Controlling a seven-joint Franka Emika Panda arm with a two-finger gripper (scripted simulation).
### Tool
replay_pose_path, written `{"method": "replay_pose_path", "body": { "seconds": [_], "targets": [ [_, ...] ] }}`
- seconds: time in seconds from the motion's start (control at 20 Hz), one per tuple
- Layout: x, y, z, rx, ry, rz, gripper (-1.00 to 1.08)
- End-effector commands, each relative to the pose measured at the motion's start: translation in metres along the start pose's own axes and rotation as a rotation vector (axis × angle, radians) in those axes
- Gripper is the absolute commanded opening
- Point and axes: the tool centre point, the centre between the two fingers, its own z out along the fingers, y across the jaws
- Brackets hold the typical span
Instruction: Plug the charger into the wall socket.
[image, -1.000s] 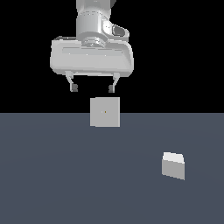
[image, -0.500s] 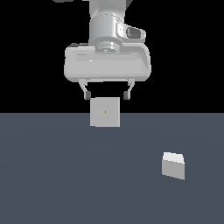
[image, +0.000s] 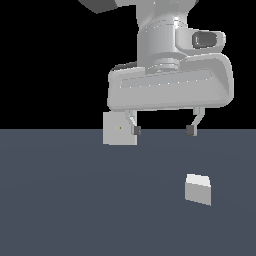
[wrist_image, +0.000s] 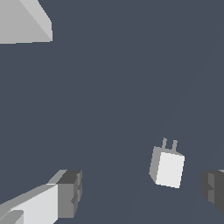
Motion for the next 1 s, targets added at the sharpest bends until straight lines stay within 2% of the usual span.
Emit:
{"method": "replay_pose_path", "body": {
  "seconds": [0.0, 0.4, 0.95],
  "targets": [
    [-0.007, 0.017, 0.010, -0.001, 0.010, 0.062, 1.00],
    [-0.022, 0.048, 0.029, -0.004, 0.028, 0.173, 1.00],
    [-0.025, 0.052, 0.039, -0.004, 0.029, 0.188, 1.00]
  ]
}}
